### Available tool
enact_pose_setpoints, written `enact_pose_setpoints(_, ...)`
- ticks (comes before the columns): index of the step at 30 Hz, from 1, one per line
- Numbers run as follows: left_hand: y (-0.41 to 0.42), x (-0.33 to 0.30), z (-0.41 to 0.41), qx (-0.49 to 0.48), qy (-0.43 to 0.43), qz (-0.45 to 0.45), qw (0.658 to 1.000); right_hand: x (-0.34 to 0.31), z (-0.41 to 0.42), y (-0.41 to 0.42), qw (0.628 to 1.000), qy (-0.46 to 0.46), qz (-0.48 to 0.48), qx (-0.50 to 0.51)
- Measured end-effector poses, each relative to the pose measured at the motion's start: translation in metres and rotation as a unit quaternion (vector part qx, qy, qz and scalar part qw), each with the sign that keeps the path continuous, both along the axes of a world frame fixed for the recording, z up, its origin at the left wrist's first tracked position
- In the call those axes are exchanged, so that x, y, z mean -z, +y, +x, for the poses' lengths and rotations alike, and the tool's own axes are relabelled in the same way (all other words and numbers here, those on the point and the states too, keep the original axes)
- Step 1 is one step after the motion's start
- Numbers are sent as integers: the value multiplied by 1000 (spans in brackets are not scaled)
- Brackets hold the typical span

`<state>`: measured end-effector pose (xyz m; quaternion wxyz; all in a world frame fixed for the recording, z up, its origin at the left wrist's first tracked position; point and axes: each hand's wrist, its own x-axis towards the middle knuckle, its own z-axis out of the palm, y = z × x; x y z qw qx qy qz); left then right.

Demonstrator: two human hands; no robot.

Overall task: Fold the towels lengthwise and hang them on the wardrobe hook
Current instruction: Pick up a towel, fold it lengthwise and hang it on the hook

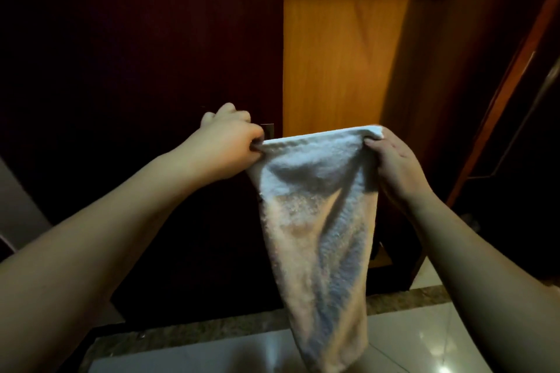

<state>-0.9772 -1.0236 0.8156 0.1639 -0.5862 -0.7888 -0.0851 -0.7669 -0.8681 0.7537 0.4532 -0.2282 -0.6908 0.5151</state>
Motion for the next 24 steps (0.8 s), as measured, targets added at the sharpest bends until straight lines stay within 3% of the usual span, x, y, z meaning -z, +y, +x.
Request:
enact_pose_setpoints(2,-1,1,-4,32,-113,32,993,-1,0,-4,998,34,24,38)
enact_pose_setpoints(4,-1,8,-3,61,-283,94,952,-4,1,-7,994,47,54,77)
enact_pose_setpoints(6,1,18,5,95,-488,197,845,-7,2,-11,990,65,80,101)
enact_pose_setpoints(8,4,29,17,121,-649,275,699,-11,0,-16,985,87,86,117)
enact_pose_setpoints(10,12,47,26,128,-737,319,582,-13,-2,-20,982,110,80,128)
enact_pose_setpoints(12,17,71,38,117,-784,341,505,-12,-4,-23,980,127,77,133)
enact_pose_setpoints(13,18,81,44,105,-787,347,499,-11,-6,-24,980,128,77,134)
enact_pose_setpoints(14,20,91,48,91,-771,361,517,-10,-6,-25,980,127,76,133)
enact_pose_setpoints(19,16,86,41,51,-578,466,668,-3,-5,-24,980,104,78,147)
enact_pose_setpoints(22,13,72,45,51,-480,492,725,-1,-4,-26,979,107,77,158)
enact_pose_setpoints(24,13,70,45,60,-432,506,744,-2,-4,-30,976,115,81,166)
